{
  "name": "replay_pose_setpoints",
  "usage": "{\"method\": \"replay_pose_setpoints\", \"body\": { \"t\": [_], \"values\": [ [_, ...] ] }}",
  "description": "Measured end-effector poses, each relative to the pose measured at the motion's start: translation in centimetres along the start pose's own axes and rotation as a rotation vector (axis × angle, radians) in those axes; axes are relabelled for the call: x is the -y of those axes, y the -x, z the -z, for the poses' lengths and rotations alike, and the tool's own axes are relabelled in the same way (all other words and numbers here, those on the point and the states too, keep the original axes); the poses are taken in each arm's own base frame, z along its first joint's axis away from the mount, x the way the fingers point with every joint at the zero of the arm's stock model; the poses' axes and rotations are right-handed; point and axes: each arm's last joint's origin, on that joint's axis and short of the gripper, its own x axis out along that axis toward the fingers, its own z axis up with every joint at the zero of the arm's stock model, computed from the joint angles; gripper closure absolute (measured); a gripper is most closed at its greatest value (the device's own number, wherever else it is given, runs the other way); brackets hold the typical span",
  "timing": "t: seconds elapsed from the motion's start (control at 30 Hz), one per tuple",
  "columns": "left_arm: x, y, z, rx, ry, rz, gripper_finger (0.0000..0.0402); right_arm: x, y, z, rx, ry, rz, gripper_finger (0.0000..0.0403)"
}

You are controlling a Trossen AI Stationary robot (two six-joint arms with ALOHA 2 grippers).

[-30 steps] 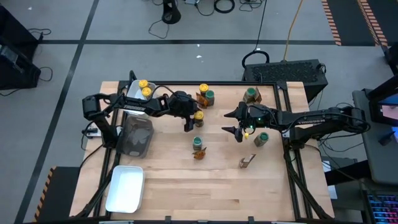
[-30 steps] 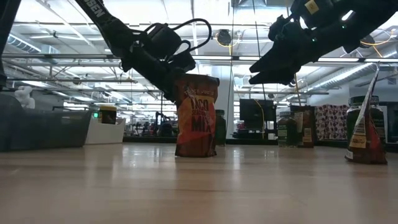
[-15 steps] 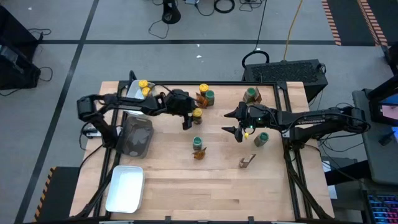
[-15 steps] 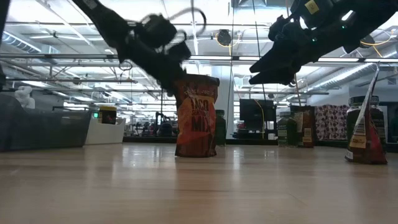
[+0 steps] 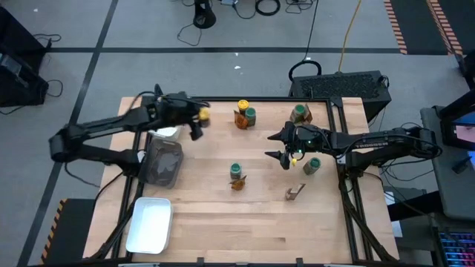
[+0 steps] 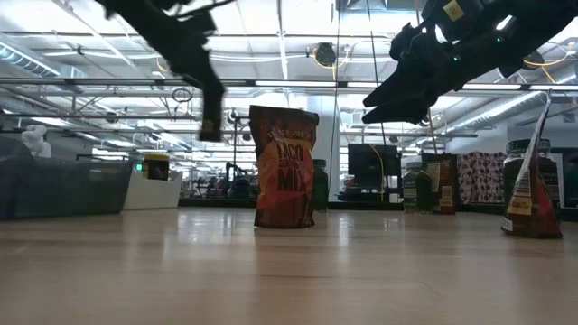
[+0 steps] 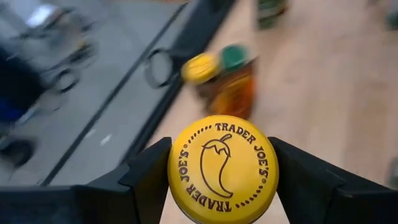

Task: Sort spices by type
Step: Put the bottom yellow seasoning bottle into the top white bin

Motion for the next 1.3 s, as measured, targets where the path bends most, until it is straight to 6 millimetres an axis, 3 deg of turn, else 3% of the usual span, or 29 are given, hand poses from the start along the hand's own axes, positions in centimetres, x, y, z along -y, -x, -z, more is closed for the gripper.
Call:
{"method": "replay_pose_setpoints", "body": {
  "t": [0.2, 0.37, 0.83, 1.3],
  "values": [
    [-1.5, 3.0, 1.5, -0.094, 0.051, -0.150, 0.0153, 0.0, 0.0, 0.0, 0.001, 0.000, 0.000, 0.0103],
    [-2.0, 4.1, 2.4, -0.153, 0.061, -0.171, 0.0153, 0.0, 0.0, 0.0, 0.001, 0.000, 0.000, 0.0103],
    [-4.3, 3.6, 5.5, -0.329, 0.263, -0.384, 0.0152, 0.0, 0.0, 0.0, 0.001, 0.004, 0.000, 0.0103],
    [-6.1, 3.7, 6.1, -0.328, 0.450, -0.553, 0.0152, 0.0, 0.0, 0.0, 0.001, 0.008, -0.001, 0.0103]
  ]
}}
